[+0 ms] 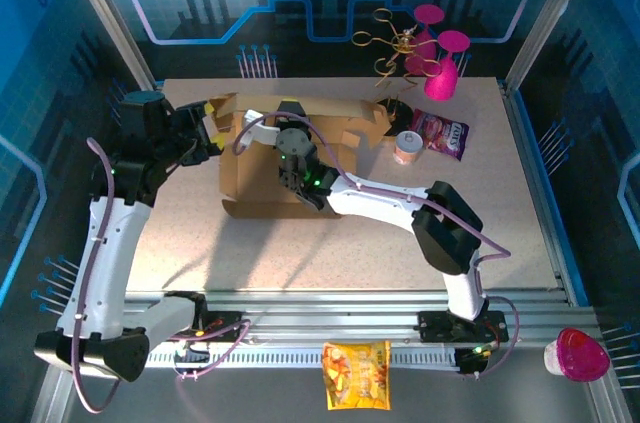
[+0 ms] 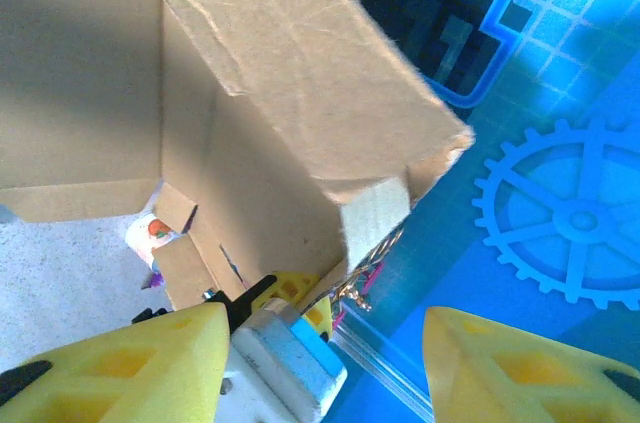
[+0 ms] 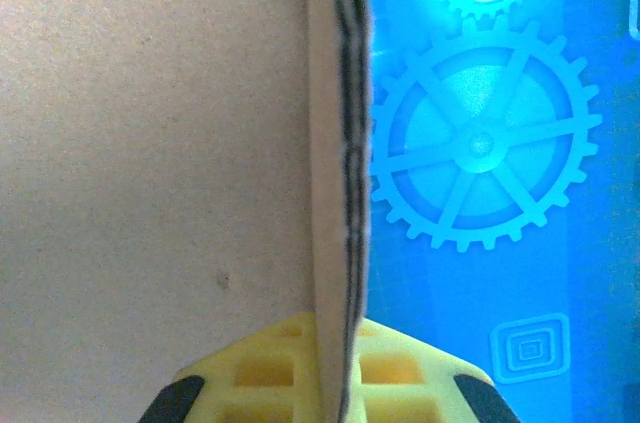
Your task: Fold the paper box
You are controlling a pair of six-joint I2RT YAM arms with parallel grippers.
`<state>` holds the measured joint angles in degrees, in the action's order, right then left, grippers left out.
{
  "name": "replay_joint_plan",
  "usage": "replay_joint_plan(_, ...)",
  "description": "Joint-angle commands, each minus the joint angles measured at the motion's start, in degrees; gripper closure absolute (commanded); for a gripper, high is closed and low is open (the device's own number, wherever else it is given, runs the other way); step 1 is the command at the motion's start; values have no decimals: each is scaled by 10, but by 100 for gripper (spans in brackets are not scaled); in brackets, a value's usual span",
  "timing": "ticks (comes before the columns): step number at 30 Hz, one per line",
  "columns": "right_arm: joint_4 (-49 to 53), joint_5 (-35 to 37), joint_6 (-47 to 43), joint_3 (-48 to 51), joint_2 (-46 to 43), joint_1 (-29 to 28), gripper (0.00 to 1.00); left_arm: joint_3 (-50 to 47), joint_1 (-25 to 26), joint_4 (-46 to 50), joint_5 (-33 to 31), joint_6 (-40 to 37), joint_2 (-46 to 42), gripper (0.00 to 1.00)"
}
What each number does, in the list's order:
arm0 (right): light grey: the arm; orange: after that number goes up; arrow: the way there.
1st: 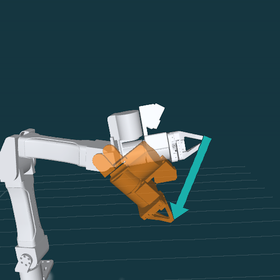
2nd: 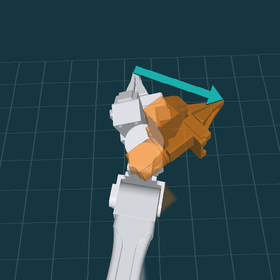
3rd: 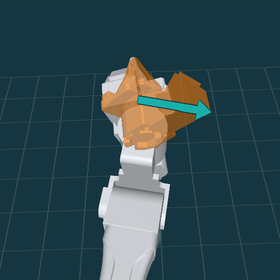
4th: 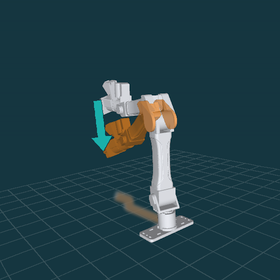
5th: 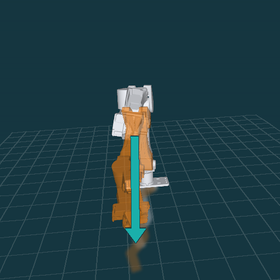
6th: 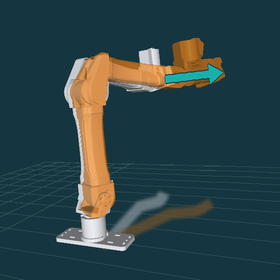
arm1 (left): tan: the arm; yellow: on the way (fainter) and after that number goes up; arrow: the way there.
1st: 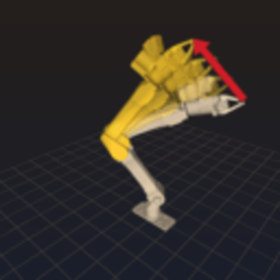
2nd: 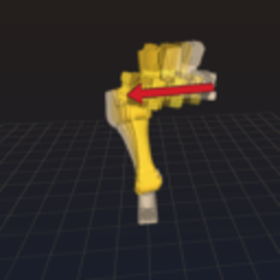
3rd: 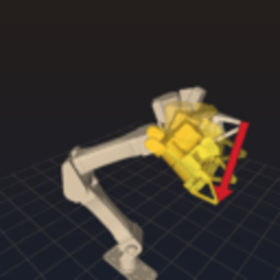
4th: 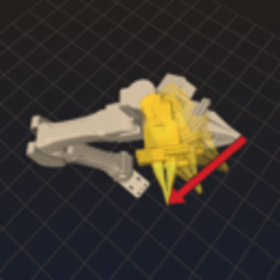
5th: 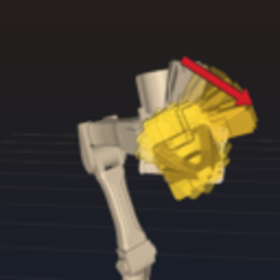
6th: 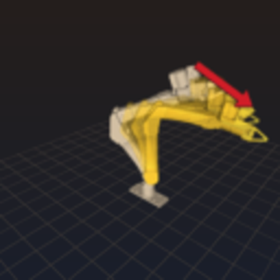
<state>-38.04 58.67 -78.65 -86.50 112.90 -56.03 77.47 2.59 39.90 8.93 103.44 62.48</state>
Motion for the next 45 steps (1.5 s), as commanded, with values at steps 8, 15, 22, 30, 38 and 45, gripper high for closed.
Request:
replay_joint_plan(8,-78,4,-4,27,-6,0,100,-38,-7,-108,74,-62,20,43)
replay_joint_plan(15,28,3,89,22,-29,0,100,-82,-7,-181,65,-48,26,49)
replay_joint_plan(22,126,-4,168,1,-42,2,100,-109,-7,-223,49,-57,28,61)
replay_joint_plan(30,204,-16,225,-25,-46,3,100,-110,-8,-202,30,-91,22,50)
replay_joint_plan(38,370,-52,337,-77,-63,9,100,-101,-3,-167,31,-71,7,43)
replay_joint_plan(45,466,-87,391,-114,-75,10,100,-78,2,-130,24,-61,-1,46)
